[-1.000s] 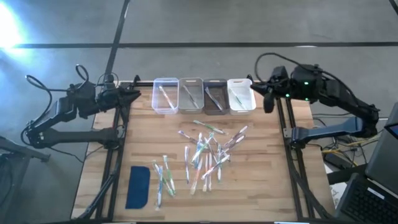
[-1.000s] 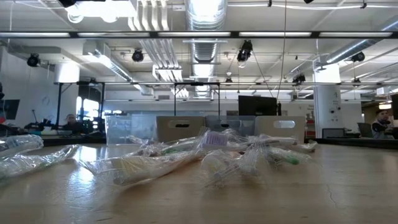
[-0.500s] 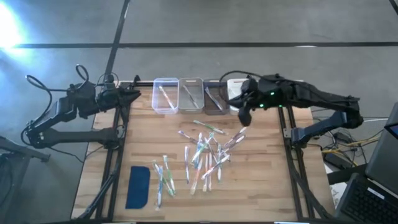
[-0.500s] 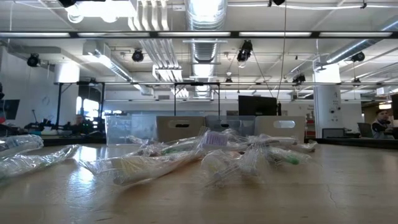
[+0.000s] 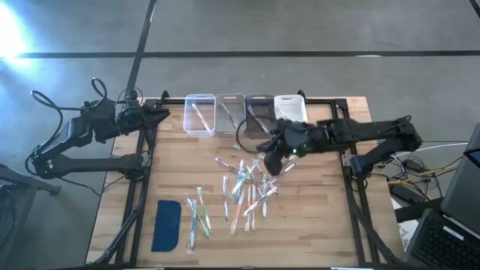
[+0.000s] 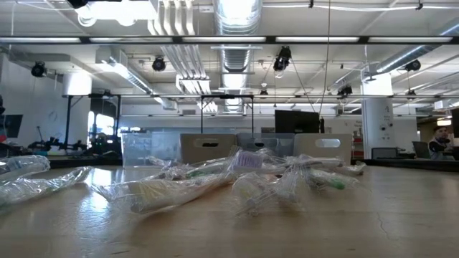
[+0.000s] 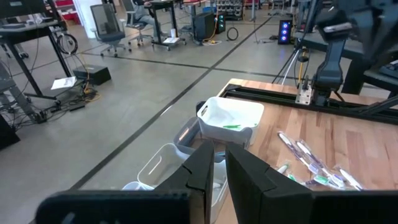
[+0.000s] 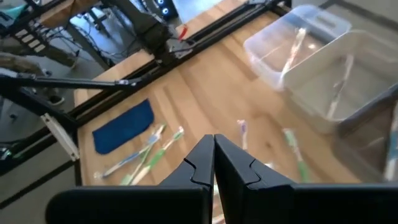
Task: Pick & Place Toothbrushes
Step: Put the green toothbrush into the white bin
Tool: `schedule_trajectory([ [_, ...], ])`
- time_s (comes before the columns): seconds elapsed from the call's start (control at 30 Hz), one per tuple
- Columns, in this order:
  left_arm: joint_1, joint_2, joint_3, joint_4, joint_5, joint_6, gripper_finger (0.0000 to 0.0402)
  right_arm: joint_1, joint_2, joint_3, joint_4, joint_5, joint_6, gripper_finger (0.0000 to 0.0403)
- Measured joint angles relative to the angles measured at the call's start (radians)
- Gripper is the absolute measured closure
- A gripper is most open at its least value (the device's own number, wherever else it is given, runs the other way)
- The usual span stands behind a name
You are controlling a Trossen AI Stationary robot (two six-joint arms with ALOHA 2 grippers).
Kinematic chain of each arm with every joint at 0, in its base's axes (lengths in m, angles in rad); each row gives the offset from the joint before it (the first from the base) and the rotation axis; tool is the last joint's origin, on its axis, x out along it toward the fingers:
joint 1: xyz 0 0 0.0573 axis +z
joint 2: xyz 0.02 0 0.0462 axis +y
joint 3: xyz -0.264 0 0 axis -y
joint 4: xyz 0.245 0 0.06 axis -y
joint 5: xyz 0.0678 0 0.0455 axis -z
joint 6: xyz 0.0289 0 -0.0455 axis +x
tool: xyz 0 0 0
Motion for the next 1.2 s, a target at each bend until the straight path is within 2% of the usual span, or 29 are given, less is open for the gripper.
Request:
schedule_trajectory([
  [0.17, 0.000, 0.001, 0.000, 0.000, 0.000, 0.000, 0.0355, 0.014, 0.021, 0.016, -0.147, 0.001, 0.077, 0.0394],
  [0.33, 0.000, 0.001, 0.000, 0.000, 0.000, 0.000, 0.0355, -0.035, 0.042, 0.008, -0.320, 0.000, 0.089, 0.0392],
  [0.5, 0.000, 0.000, 0.000, 0.000, 0.000, 0.000, 0.0355, -0.107, 0.103, 0.003, -0.308, -0.042, 0.010, 0.0366],
  [0.77, 0.000, 0.000, 0.000, 0.000, 0.000, 0.000, 0.0355, -0.184, 0.274, 0.006, -0.237, -0.104, -0.070, 0.0306],
  [0.93, 0.000, 0.000, 0.000, 0.000, 0.000, 0.000, 0.0355, -0.219, 0.384, 0.032, -0.224, -0.201, -0.042, 0.0280],
  [1.2, 0.000, 0.000, 0.000, 0.000, 0.000, 0.000, 0.0355, -0.240, 0.540, 0.133, -0.213, -0.203, -0.038, 0.0254],
])
